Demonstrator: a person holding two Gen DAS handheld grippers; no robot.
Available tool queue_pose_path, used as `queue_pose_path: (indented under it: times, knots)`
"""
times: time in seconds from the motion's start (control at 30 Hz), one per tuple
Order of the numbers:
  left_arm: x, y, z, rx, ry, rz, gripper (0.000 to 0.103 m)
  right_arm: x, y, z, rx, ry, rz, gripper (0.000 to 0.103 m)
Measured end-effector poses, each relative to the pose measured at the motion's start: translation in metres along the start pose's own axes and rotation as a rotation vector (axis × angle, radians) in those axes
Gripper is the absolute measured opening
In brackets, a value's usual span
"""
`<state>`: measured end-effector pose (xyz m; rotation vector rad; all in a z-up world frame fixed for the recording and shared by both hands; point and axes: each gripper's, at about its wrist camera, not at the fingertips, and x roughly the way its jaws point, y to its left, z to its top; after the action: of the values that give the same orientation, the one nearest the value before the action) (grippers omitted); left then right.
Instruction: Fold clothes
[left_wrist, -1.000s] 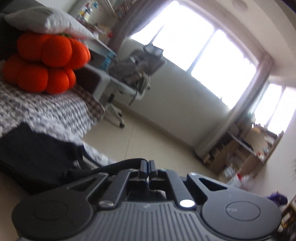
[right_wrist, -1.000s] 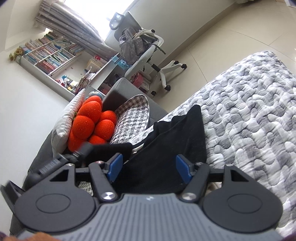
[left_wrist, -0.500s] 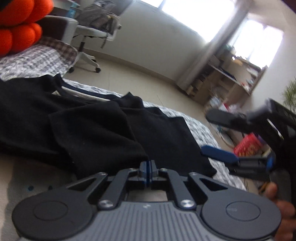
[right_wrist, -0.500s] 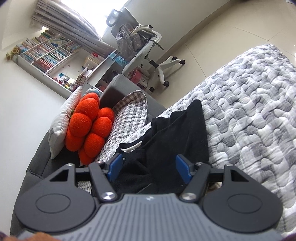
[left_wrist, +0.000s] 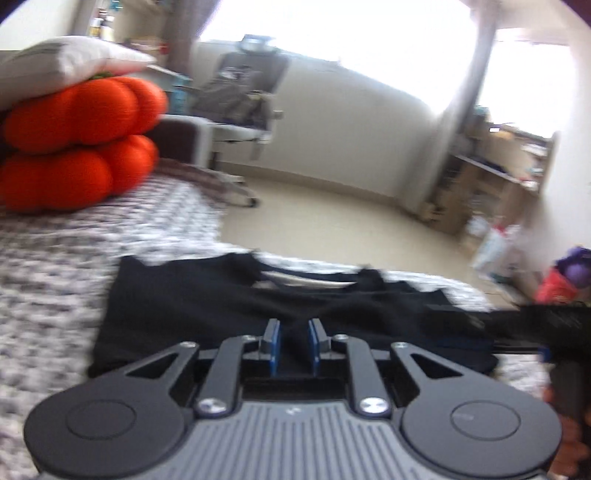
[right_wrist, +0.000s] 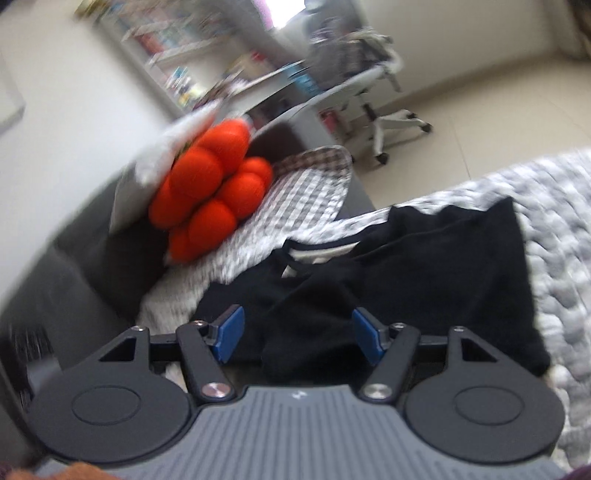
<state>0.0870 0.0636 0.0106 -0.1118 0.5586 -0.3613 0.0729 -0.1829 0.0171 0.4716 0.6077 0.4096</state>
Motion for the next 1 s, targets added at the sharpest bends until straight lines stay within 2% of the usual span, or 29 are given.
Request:
queue_pose_path:
  times: [0.13,0.23,0.33,0.37,0.43,0.47,0.53,0.63,0.83,1.0]
  knots:
    - [0.011,0.025,-0.007,-0.054,0.041,0.079,0.016,0.019,0.027,-0.014,-0.173,0.045,-0.021,0.068]
    - [0.021,0.039,-0.009,-0.101,0.066,0.090,0.015,0.034,0.043,-0.027,-0.297,0.077,-0.044,0.068]
    - [0.022,0.041,-0.009,-0.099,0.072,0.084,0.015,0.048,0.054,-0.040,-0.410,0.106,-0.096,0.068]
    - [0.022,0.041,-0.010,-0.095,0.075,0.083,0.015,0.052,0.056,-0.044,-0.444,0.111,-0.121,0.065]
    - [0.023,0.041,-0.010,-0.087,0.077,0.082,0.015,0.055,0.056,-0.048,-0.501,0.108,-0.160,0.050]
    - [0.023,0.042,-0.010,-0.087,0.077,0.080,0.015,0.055,0.056,-0.048,-0.520,0.107,-0.174,0.046]
    - [0.024,0.043,-0.010,-0.093,0.079,0.076,0.015,0.051,0.051,-0.044,-0.526,0.107,-0.187,0.025]
    - [0.026,0.043,-0.009,-0.102,0.080,0.075,0.015,0.041,0.040,-0.035,-0.463,0.101,-0.157,0.013]
    - [0.026,0.041,-0.008,-0.095,0.080,0.083,0.015,0.009,0.029,-0.017,-0.364,0.037,-0.117,0.011]
    - [0.025,0.039,-0.007,-0.101,0.081,0.092,0.015,-0.017,0.007,-0.002,-0.261,-0.038,-0.158,0.010]
